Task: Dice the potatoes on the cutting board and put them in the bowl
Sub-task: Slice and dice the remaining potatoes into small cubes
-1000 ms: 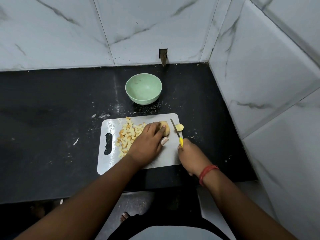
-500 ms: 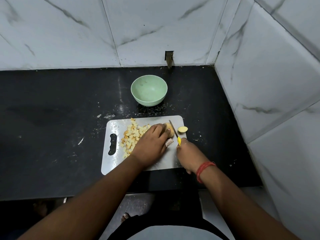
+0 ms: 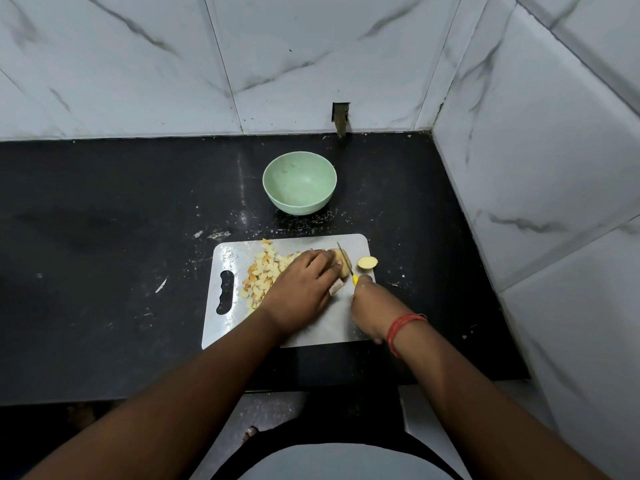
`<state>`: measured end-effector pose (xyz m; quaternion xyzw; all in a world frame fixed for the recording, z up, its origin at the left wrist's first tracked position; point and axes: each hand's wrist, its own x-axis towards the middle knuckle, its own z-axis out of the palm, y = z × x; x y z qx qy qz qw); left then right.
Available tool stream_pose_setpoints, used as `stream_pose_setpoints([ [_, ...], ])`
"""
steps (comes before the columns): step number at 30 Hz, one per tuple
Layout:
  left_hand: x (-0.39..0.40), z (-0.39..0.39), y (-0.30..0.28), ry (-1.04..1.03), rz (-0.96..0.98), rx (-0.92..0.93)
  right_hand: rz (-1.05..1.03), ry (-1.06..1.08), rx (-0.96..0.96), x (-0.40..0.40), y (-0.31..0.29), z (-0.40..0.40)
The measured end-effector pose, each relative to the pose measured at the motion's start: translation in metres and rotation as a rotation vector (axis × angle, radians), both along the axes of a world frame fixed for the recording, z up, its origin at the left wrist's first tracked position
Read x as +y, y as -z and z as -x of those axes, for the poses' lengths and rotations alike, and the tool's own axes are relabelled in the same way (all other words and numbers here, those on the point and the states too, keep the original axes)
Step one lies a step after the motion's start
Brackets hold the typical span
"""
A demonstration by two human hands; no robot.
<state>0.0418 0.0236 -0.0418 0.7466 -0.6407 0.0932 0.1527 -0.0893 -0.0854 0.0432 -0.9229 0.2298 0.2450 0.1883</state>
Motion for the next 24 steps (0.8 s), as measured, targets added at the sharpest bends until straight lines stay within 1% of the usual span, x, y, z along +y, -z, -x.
stream_pose_setpoints([
  [1,0.0,0.001,0.001,0.007,0.009,-0.016,0.065,-0.12,0.124,0.0,-0.004,-0.006],
  [3,0.001,0.004,0.005,0.0,0.034,-0.033,0.305,-0.45,0.377,0.008,-0.016,-0.01],
  [4,0.001,0.006,0.006,-0.003,0.049,-0.038,0.421,-0.598,0.423,0.008,-0.024,-0.012],
  [6,0.0,0.006,0.008,-0.003,0.066,-0.043,0.456,-0.636,0.397,0.003,-0.013,-0.015],
  [7,0.0,0.006,0.008,-0.004,0.062,-0.045,0.415,-0.603,0.412,0.0,-0.009,-0.015],
  [8,0.001,0.007,0.007,-0.009,0.055,-0.045,0.385,-0.517,0.348,-0.003,-0.006,-0.017],
  [9,0.001,0.007,0.006,-0.015,0.049,-0.044,0.335,-0.459,0.336,-0.001,-0.005,-0.017],
  [11,0.002,0.008,0.005,-0.022,0.046,-0.036,0.23,-0.287,0.188,0.002,-0.014,-0.014],
  [12,0.002,0.008,0.005,-0.022,0.044,-0.03,0.161,-0.216,0.254,0.006,-0.02,-0.01],
  [14,0.002,0.008,0.005,-0.026,0.033,-0.019,0.198,-0.203,0.365,0.005,-0.014,-0.001],
  [15,0.002,0.008,0.005,-0.027,0.031,-0.016,0.217,-0.253,0.396,0.001,-0.004,0.005],
  [17,0.003,0.006,0.006,-0.026,0.035,-0.008,0.327,-0.339,0.355,-0.002,0.015,0.013],
  [18,0.003,0.005,0.006,-0.023,0.033,-0.006,0.342,-0.307,0.305,-0.005,0.027,0.02],
  [19,0.003,0.005,0.006,-0.021,0.03,-0.003,0.345,-0.282,0.303,-0.008,0.039,0.027],
  [20,0.003,0.005,0.006,-0.021,0.027,-0.001,0.332,-0.247,0.314,-0.006,0.036,0.03],
  [21,0.004,0.005,0.006,-0.02,0.023,0.002,0.284,-0.175,0.327,-0.003,0.025,0.035],
  [22,0.004,0.004,0.006,-0.018,0.021,0.003,0.125,-0.032,0.273,0.001,0.018,0.04],
  [23,0.004,0.004,0.006,-0.014,0.019,0.005,-0.097,0.226,0.224,0.005,0.013,0.042],
  [24,0.005,0.003,0.005,-0.01,0.02,0.007,-0.194,0.295,0.124,0.005,0.011,0.044],
])
